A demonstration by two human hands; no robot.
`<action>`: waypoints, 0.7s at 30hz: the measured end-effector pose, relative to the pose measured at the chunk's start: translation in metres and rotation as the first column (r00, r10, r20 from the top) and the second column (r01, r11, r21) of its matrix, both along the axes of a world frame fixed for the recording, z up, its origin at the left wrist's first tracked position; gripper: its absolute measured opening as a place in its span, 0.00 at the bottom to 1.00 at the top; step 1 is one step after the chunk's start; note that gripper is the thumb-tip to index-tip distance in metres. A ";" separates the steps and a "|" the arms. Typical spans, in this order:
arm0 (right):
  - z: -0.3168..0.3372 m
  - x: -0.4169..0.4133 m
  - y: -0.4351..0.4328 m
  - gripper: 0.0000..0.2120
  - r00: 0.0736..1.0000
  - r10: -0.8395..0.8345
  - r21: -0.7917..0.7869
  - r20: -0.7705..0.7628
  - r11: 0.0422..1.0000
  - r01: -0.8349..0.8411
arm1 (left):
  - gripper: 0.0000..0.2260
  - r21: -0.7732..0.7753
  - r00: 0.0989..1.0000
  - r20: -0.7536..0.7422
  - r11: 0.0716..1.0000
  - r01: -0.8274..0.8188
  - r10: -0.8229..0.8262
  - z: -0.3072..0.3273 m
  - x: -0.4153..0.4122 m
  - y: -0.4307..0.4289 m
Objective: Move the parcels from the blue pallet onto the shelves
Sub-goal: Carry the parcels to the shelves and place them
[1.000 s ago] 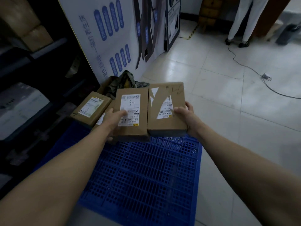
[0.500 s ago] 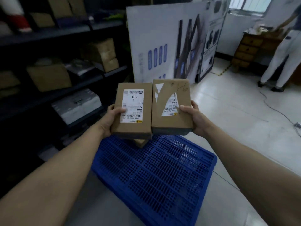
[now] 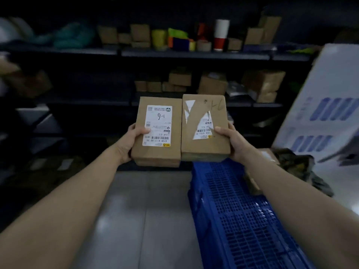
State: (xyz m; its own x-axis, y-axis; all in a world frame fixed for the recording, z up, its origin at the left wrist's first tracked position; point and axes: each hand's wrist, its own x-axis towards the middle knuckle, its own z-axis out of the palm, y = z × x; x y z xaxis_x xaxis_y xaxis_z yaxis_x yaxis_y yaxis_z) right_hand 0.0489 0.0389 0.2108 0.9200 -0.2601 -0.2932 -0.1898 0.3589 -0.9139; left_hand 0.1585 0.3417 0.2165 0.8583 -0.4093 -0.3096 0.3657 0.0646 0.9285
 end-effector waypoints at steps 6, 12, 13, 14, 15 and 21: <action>0.011 0.092 0.158 0.31 0.940 0.342 -0.077 -0.015 0.936 -0.342 | 0.34 -0.020 0.935 0.027 0.935 -0.354 0.354 0.008 -0.017 0.184; 0.014 0.146 0.341 0.48 0.756 0.643 -0.215 -0.121 0.727 -0.653 | 0.36 -0.006 0.795 0.023 0.795 -0.606 0.606 0.009 -0.062 0.362; 0.013 0.151 0.371 0.48 0.729 0.673 -0.214 -0.125 0.699 -0.682 | 0.37 0.004 0.768 0.022 0.769 -0.640 0.640 0.009 -0.070 0.388; 0.012 0.156 0.399 0.48 0.706 0.697 -0.211 -0.127 0.677 -0.705 | 0.36 0.011 0.742 0.022 0.742 -0.670 0.670 0.007 -0.078 0.413; 0.012 0.160 0.427 0.47 0.685 0.718 -0.210 -0.126 0.655 -0.726 | 0.35 0.019 0.713 0.023 0.713 -0.701 0.701 0.007 -0.087 0.435; 0.010 0.171 0.575 0.41 0.547 0.833 -0.224 -0.084 0.519 -0.825 | 0.37 0.075 0.548 0.031 0.544 -0.835 0.836 -0.001 -0.152 0.539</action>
State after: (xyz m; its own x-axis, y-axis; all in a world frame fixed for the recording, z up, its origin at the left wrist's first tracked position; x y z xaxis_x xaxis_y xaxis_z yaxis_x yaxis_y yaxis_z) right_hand 0.2200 0.6137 0.2205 0.7595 0.5751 -0.3039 -0.2692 -0.1474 -0.9517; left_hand 0.0064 0.8808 0.2159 0.7979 0.5154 -0.3127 0.1887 0.2791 0.9415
